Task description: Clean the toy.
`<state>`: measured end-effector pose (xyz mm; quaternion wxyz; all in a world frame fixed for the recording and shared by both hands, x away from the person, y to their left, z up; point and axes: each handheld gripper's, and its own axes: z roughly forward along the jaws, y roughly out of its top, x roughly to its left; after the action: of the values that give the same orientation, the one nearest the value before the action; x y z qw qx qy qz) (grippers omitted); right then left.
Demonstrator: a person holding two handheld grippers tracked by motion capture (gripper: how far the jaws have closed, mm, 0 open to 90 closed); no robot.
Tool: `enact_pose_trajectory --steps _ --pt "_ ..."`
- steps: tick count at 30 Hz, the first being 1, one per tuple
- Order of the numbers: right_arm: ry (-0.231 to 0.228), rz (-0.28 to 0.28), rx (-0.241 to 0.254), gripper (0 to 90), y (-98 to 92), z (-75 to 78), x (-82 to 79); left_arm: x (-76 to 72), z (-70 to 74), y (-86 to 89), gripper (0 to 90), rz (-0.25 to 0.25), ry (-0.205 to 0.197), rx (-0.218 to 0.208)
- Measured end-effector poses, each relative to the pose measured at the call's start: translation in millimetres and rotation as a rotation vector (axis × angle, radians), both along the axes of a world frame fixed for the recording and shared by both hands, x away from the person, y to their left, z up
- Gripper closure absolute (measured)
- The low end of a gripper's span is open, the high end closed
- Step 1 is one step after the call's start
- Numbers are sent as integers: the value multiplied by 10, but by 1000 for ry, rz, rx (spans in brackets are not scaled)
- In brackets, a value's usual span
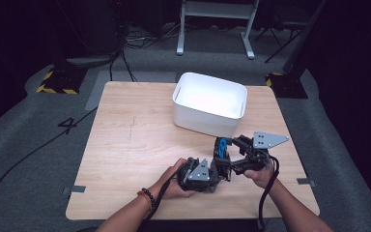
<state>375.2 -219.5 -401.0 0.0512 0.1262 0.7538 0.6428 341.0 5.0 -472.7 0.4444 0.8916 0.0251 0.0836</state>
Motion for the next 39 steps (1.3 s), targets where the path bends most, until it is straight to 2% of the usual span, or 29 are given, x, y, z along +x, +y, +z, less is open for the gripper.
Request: enact_pose_trajectory --steps 5,9,13,18,21,22,26,32,33,35,39 --pt "-3 -19 -4 259 -10 3 13 -67 -71 -84 665 -47 13 53" --pt "1 -32 1 259 -48 0 24 -42 -73 -64 662 -35 27 49" --pt "2 -51 14 260 -134 18 29 51 -39 78 661 25 41 15" --pt "0 -69 14 260 -247 28 38 174 54 331 661 133 22 -17" --pt "6 -76 -1 259 -295 12 45 211 119 481 661 176 14 -29" --pt "6 -80 -15 260 -307 3 47 221 137 543 661 195 5 -29" --pt "33 -91 -86 260 -328 -57 71 246 149 861 660 266 35 -39" --pt "101 -89 -217 260 -250 -208 136 257 159 1248 652 354 55 -40" --pt "117 -84 -255 260 -213 -231 146 253 155 1284 650 361 56 -39" --pt "123 -82 -297 260 -157 -261 155 234 146 1367 647 375 58 -36" --pt "146 -72 -399 260 -12 -338 190 222 145 1428 638 379 63 -13"
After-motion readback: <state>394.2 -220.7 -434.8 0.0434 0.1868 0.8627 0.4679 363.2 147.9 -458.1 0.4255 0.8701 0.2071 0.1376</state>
